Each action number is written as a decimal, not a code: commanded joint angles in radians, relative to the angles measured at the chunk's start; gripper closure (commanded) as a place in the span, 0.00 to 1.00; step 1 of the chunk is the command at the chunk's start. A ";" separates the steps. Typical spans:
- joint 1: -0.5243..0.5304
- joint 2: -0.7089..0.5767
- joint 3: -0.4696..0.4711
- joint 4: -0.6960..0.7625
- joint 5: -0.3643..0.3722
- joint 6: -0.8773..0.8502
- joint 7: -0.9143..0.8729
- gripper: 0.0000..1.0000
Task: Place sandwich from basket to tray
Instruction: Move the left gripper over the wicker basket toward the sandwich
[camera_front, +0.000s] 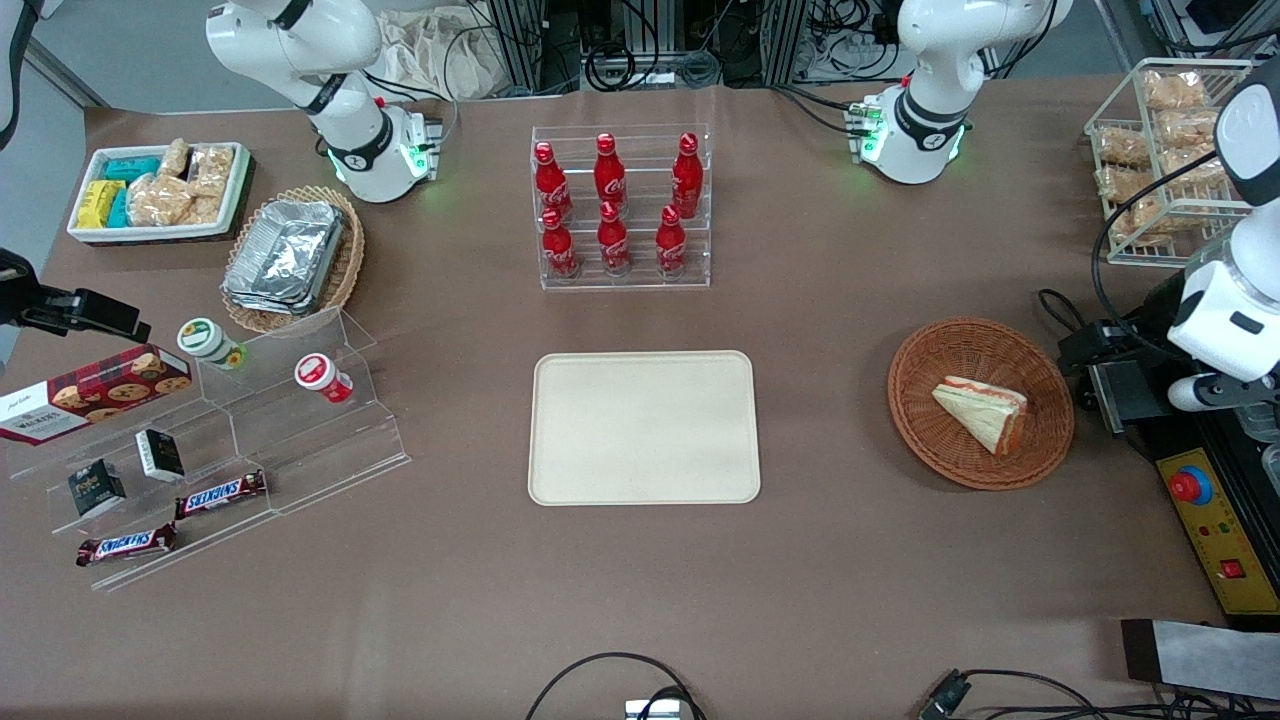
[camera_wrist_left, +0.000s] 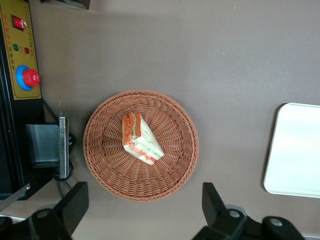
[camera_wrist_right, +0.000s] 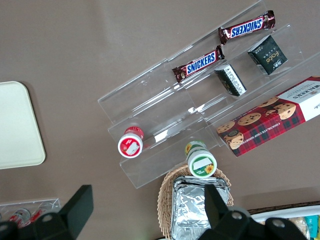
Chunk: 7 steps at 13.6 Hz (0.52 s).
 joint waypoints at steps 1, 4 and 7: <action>-0.002 0.028 -0.006 0.030 0.021 -0.023 0.001 0.00; -0.002 0.038 -0.006 0.035 0.024 -0.008 0.001 0.00; -0.001 0.090 -0.004 0.009 0.035 0.030 -0.024 0.00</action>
